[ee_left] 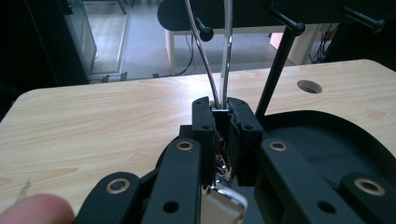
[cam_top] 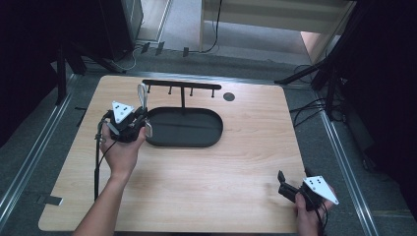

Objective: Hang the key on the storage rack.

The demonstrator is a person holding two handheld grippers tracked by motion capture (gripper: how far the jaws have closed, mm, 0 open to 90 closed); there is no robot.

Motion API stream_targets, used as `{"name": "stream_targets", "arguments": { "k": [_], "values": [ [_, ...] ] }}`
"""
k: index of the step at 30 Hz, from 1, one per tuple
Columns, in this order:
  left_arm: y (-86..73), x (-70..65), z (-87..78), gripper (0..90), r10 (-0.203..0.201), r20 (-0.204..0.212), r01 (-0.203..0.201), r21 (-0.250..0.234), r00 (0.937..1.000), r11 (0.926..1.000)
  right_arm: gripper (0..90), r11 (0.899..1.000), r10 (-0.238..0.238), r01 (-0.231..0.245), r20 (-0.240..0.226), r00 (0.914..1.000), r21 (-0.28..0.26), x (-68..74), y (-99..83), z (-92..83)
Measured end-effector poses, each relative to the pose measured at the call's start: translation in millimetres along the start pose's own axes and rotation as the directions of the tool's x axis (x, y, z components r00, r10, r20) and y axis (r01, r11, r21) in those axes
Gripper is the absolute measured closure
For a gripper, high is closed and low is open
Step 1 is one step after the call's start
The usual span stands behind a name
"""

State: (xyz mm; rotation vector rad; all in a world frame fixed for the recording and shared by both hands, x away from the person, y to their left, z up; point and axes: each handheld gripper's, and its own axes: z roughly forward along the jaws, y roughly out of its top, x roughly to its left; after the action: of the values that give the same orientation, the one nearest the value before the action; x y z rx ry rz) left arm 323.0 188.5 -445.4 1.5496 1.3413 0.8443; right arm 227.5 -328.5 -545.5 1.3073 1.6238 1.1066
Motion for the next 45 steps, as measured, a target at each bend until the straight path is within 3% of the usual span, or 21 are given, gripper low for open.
{"name": "stream_targets", "arguments": {
  "k": [10, 16, 22, 34, 36, 37, 38, 39, 42, 44, 45],
  "values": [
    [-1.5, -8.3, 19.5, 82.7, 0.005, -0.014, -0.005, 0.005, 0.9999, 1.0, 5.2, 1.0, 0.004, -0.004, -0.001, 1.0, -0.001, -0.4, 0.0, 0.0],
    [-3.4, -8.0, 30.9, 82.7, -0.02, -0.062, 0.021, 0.013, 0.9979, 0.9997, 5.2, 1.0, 0.004, -0.004, -0.001, 1.0, -0.002, -0.5, 0.0, -0.1],
    [-3.7, -10.0, 43.3, 82.7, 0.006, -0.069, -0.004, 0.032, 0.9976, 0.9995, 5.2, 1.0, 0.004, -0.004, -0.002, 1.0, -0.002, -0.7, 0.0, -0.1],
    [-10.0, -6.2, 60.2, 82.5, -0.01, -0.07, 0.015, 0.068, 0.9975, 0.9976, 5.2, 1.0, 0.004, -0.004, -0.001, 1.0, -0.002, -0.4, 0.0, -0.1],
    [-11.2, -4.2, 61.4, 82.2, 0.001, -0.05, 0.003, 0.067, 0.9987, 0.9977, 5.2, 1.0, 0.006, -0.006, -0.001, 1.0, -0.001, -0.3, 0.0, -0.2],
    [-11.9, -3.6, 61.9, 74.6, 0.007, -0.032, -0.005, 0.061, 0.9994, 0.9981, 5.2, 1.0, 0.002, -0.002, -0.002, 1.0, -0.002, -0.3, -0.1, -0.1],
    [-12.6, -3.2, 62.1, 74.6, 0.025, -0.026, -0.023, 0.05, 0.9994, 0.9985, 5.2, 1.0, 0.002, -0.002, -0.002, 1.0, -0.002, -0.3, -0.1, -0.1],
    [-13.2, -2.0, 61.5, 58.5, 0.052, -0.044, -0.05, 0.035, 0.9977, 0.9981, 5.2, 1.0, 0.001, -0.001, -0.002, 1.0, -0.002, -0.2, 0.0, -0.1],
    [-13.2, -0.2, 58.5, 44.7, 0.076, -0.063, -0.073, 0.045, 0.9951, 0.9963, 5.2, 1.0, 0.0, 0.0, -0.001, 1.0, -0.003, -0.1, -0.1, -0.1],
    [-14.2, 5.2, 51.4, 32.1, 0.012, -0.007, -0.012, 0.043, 0.9999, 0.999, 5.2, 1.0, -0.001, 0.001, -0.002, 1.0, -0.002, 0.1, -0.1, -0.1],
    [-15.1, 7.2, 48.1, 27.4, 0.001, 0.002, -0.001, 0.044, 1.0, 0.999, 5.2, 1.0, -0.002, 0.002, -0.001, 1.0, -0.003, 0.2, -0.1, -0.1]
  ]
}}
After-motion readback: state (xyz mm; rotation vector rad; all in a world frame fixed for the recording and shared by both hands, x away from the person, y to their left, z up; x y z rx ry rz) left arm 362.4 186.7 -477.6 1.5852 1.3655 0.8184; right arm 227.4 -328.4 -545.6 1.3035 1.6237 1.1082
